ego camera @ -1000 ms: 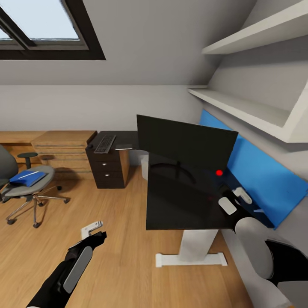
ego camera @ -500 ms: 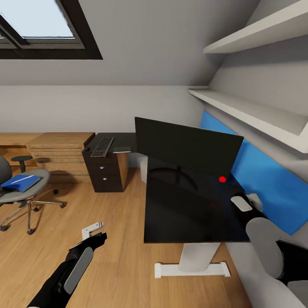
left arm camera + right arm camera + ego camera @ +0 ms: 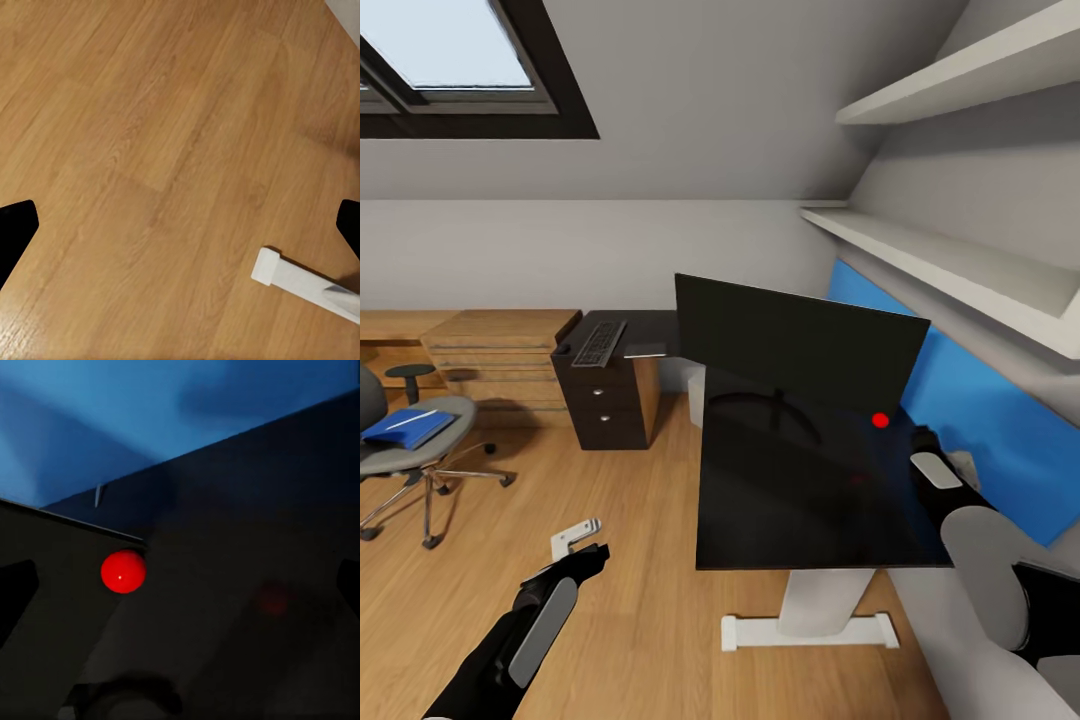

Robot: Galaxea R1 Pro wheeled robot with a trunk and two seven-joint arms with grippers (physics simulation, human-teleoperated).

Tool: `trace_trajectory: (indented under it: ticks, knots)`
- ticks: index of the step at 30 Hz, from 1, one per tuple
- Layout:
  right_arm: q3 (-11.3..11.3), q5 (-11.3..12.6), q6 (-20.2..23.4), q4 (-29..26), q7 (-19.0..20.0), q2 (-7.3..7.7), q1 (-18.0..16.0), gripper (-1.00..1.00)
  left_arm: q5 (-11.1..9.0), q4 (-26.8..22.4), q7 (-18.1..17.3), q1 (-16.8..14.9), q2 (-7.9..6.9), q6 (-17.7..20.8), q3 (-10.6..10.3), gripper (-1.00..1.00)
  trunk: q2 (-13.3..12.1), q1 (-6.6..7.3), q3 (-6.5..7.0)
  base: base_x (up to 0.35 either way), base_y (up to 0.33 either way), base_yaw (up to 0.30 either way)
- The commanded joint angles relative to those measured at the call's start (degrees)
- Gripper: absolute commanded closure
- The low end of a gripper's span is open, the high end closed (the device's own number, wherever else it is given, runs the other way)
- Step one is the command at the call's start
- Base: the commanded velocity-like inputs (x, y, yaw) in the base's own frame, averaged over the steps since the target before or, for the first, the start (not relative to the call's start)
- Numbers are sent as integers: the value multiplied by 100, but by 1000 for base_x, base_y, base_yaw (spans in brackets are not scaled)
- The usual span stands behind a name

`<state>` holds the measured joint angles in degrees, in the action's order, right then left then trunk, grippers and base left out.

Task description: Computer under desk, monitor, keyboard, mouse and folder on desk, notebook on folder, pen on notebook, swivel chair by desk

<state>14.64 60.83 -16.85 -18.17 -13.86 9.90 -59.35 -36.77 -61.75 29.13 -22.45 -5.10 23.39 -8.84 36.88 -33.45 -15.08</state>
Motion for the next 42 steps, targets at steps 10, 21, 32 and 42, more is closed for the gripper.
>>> trace_trajectory:
  ticks: [10, 21, 32, 42]
  knots:
    - [-40, 53, -45, 73, 2, 20, -6, -100, -56, 46, 60, -5, 9, 6, -29, -100, 8, -2, -9, 181, 0, 0]
    - [-33, 66, -39, 95, -8, 175, -7, -100, -50, 208, 64, -5, 24, 7, -30, -100, 8, -2, -9, 73, -24, 0]
    - [-90, 8, 27, 163, 56, 258, 11, -100, -32, 245, 78, -5, 51, -5, -95, -100, 8, -2, -9, 115, -105, 0]
    - [-125, 29, -40, 189, -11, 113, 38, -100, -39, 162, 68, -5, 171, 6, -11, -100, 8, -2, -9, 0, 0, 0]
